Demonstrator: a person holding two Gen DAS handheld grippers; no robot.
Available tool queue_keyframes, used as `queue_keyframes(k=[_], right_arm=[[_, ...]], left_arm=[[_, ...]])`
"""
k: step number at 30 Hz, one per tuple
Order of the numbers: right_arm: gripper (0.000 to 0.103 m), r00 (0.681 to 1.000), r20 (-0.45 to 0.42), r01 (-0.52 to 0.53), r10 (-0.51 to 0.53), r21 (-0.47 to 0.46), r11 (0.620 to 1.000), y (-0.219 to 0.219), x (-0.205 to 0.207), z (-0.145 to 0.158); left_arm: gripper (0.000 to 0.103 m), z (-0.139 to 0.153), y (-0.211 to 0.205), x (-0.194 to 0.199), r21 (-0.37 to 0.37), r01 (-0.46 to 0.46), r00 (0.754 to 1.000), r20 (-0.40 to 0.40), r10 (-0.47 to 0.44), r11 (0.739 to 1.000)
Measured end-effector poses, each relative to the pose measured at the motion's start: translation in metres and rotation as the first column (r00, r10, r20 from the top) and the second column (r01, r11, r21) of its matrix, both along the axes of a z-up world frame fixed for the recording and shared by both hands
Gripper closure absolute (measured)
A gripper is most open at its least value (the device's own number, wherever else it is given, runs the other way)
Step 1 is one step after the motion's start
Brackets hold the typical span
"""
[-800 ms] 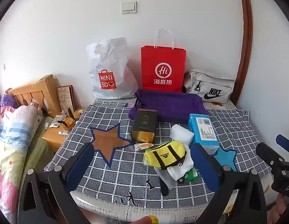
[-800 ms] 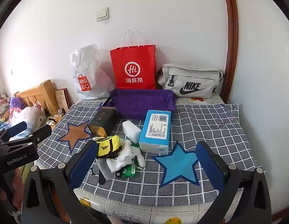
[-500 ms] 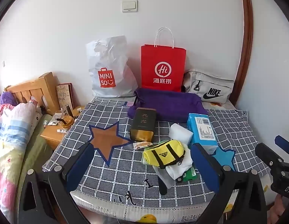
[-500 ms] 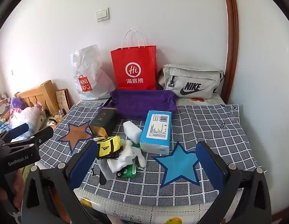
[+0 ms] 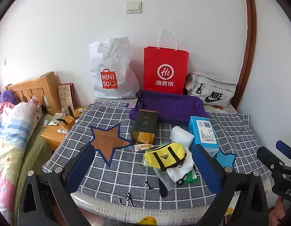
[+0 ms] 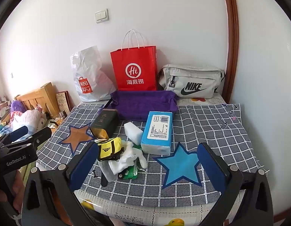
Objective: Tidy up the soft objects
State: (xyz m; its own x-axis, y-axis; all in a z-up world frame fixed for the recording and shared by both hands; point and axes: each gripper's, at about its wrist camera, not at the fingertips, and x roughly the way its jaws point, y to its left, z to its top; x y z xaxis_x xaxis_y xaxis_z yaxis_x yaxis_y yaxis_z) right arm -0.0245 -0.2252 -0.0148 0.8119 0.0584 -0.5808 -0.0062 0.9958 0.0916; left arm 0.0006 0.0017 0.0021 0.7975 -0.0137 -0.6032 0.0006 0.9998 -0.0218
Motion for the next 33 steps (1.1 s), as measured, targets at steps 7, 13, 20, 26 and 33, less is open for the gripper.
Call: queue_keyframes(k=[7,13,20,26,33], right_arm=[[0.000,1.000,0.001,-0.005,0.005,-0.005,1.000,0.0026,-0.0016,0.0000],[0.000,1.000,0.003,-0.008,0.008,-0.010,1.000,0.0053,-0.0034,-0.0005],[0.000,1.000,0.003,-0.009,0.009,-0.011,1.000,0.0062,-0.0033,0.0002],[0.000,1.000,0.009,-0.011,0.011,-0.009,1.000,0.0054,-0.0046,0.0026],[0.000,1.000,0.018,-0.012,0.012,-0.010,1.000,0.0060,-0.0049,0.0081]], left_arm=[[0.000,-0.0011,0.0016,-0.0026,-0.003,-0.002,1.000,0.004,0.002,1.000],[0.000,-0.0020,0.0018,-0.0035,-0.003,-0.001,1.000,0.004,0.001,1.000],[0.000,-0.0014,0.0021,-0.0036,-0.004,0.001,1.000,0.006,-0.001,1.000],[0.000,-0.0001,0.0003,-0.0057,0.002,0.002,1.000,0.011,-0.002,1.000],[0.000,0.0008,-0.0002,-0.0058,0.000,0.002,1.000,0.012,-0.002,1.000]])
